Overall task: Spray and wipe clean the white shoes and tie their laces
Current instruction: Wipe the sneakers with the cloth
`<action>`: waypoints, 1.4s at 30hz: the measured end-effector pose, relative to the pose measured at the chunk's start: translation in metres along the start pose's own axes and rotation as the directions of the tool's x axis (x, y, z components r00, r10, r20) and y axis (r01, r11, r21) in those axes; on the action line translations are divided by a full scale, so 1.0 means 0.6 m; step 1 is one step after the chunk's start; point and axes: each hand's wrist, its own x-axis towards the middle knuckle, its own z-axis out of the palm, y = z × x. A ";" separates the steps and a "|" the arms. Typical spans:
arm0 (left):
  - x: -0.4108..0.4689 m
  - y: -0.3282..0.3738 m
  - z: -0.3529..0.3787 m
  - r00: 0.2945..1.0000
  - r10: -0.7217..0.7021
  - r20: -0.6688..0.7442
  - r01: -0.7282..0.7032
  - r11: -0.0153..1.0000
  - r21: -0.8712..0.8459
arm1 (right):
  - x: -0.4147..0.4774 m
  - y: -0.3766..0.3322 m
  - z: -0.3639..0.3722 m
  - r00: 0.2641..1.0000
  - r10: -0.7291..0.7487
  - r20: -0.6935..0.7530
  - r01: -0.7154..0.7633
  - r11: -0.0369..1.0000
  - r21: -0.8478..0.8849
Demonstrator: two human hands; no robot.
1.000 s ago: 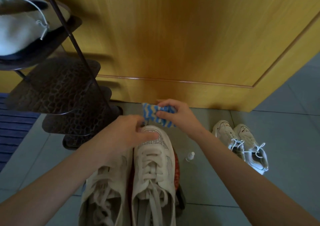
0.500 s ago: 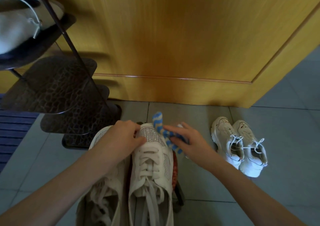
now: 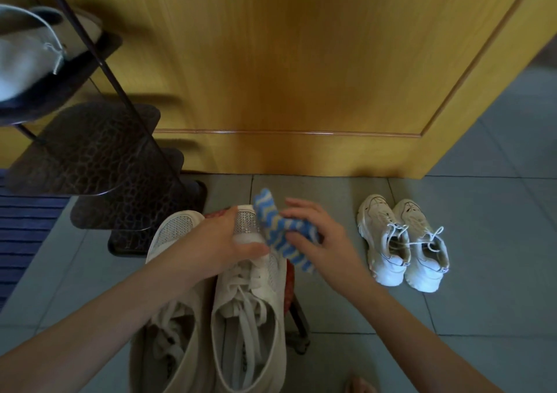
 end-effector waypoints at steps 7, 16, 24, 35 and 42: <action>0.001 0.004 0.008 1.000 0.000 -0.022 0.002 0.995 0.101 | -0.059 0.032 0.057 0.986 -0.163 0.034 0.165 0.942 -0.293; -0.003 -0.007 -0.002 0.997 -0.007 0.075 0.004 0.999 0.048 | -0.105 0.073 0.012 0.997 0.020 -0.071 -0.035 0.977 -0.213; -0.007 0.009 0.003 0.998 0.001 0.055 -0.002 1.000 0.010 | -0.015 -0.003 0.046 0.985 -0.169 -0.045 0.132 0.887 -0.442; 0.004 0.012 0.017 0.993 -0.100 0.070 0.088 0.984 0.154 | -0.141 0.028 0.029 0.974 0.160 0.159 -0.123 0.968 -0.219; -0.014 0.013 0.034 0.996 -0.083 0.033 0.082 0.996 0.034 | -0.048 -0.012 -0.012 0.938 0.341 -0.061 -0.334 0.936 0.109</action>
